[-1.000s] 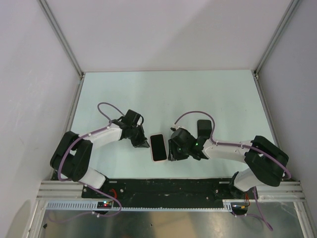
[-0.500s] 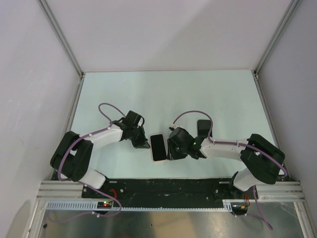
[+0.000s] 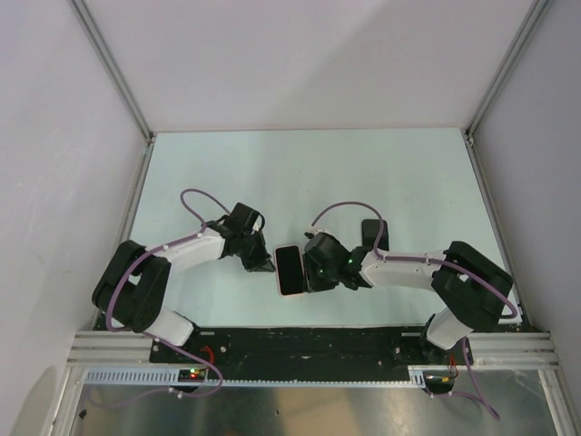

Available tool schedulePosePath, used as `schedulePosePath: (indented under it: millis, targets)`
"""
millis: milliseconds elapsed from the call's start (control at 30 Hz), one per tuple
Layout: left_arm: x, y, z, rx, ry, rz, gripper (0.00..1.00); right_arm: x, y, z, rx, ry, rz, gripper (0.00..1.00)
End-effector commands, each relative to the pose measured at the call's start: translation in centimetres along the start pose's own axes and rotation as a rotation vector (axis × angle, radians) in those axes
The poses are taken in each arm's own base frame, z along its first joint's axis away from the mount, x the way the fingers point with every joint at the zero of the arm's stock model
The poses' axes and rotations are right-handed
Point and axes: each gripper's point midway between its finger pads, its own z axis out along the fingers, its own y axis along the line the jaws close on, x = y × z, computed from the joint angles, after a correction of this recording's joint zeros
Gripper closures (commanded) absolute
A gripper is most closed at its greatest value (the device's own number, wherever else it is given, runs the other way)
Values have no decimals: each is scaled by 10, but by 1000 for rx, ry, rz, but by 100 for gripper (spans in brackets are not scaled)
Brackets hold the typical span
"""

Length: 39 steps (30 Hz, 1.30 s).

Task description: Put the phone into the phone case

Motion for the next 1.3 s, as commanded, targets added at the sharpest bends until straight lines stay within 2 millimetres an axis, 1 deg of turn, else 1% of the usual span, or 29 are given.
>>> schedulePosePath:
  millis: [0, 200, 333, 367, 400, 467, 533, 600, 667, 733, 800, 933, 1000, 1100, 1267]
  targets:
    - [-3, -7, -3, 26, -23, 2, 100, -9, 6, 5, 25, -28, -20, 67]
    - [-3, -7, -2, 24, -20, 3, 100, -2, -2, 8, 91, -9, -41, 72]
    - [-3, -7, -2, 24, -19, 5, 100, 8, -14, 11, 155, 33, -53, 81]
    - [-4, -8, -2, 26, -21, 5, 100, 10, -16, 12, 166, 45, -55, 79]
    - [-5, -9, -3, 27, -23, 7, 100, 11, -17, 12, 170, 49, -57, 73]
    - [-7, -11, -4, 35, -27, 11, 100, 7, -13, 8, 156, 33, -60, 61]
    - [-10, -13, -7, 43, -36, 10, 100, -7, -5, -1, 130, -13, -64, 49]
    - [-15, -15, -10, 56, -48, 6, 100, -27, 4, -11, 122, -63, -69, 41]
    - [-22, -17, -16, 72, -67, 4, 100, -46, 11, -17, 121, -108, -72, 35]
    - [-29, -17, -24, 87, -92, -3, 100, -58, 16, -18, 132, -131, -70, 30]
    - [-40, -13, -34, 86, -132, -16, 98, -63, 19, -12, 152, -125, -68, 25]
    - [-61, 3, -57, 67, -218, -60, 85, -65, 26, 3, 190, -113, -75, 17]
    - [-67, 8, -67, 69, -246, -70, 79, -67, 28, 9, 210, -114, -80, 13]
    - [-71, 13, -74, 70, -263, -75, 76, -71, 27, 17, 267, -117, -90, 9]
    - [-70, 18, -77, 69, -265, -68, 75, -70, 27, 24, 335, -109, -104, 7]
